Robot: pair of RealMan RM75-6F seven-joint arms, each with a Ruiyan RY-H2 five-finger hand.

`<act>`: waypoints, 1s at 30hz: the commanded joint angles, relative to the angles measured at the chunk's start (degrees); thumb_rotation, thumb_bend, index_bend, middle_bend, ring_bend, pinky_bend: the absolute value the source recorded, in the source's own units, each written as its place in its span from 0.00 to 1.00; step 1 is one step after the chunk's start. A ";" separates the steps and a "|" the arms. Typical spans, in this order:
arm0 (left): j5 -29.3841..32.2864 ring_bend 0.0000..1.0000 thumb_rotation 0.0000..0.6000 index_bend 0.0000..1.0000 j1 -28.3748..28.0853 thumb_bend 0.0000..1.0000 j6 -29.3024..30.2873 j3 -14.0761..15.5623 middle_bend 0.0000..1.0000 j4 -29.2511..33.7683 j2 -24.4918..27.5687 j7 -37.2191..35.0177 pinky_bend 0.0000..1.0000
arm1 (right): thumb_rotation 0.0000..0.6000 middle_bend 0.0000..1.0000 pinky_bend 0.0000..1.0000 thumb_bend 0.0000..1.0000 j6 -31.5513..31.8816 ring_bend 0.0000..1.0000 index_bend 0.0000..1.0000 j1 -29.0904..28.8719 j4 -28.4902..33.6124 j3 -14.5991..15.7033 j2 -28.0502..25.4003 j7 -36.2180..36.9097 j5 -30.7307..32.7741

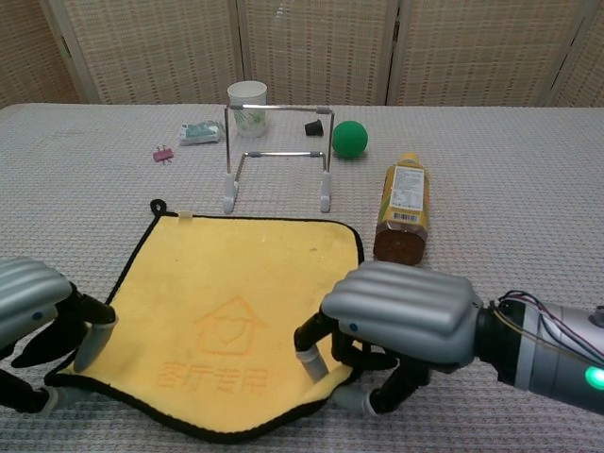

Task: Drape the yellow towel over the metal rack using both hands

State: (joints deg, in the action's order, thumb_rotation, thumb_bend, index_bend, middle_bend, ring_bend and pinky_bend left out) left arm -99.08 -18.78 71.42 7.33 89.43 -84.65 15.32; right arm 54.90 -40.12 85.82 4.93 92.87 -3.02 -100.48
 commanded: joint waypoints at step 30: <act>9.66 0.80 1.00 0.68 -15.72 0.33 -4.16 -20.10 0.96 10.56 14.38 -18.87 0.96 | 1.00 0.96 1.00 0.47 14.43 1.00 0.66 0.52 5.23 -15.92 -9.25 -0.12 7.88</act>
State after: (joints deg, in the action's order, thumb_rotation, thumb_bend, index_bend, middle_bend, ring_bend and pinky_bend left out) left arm -90.42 -33.58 68.13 -11.78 99.89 -70.73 -2.91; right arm 69.23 -39.39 91.12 -10.20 84.09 -2.87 -93.40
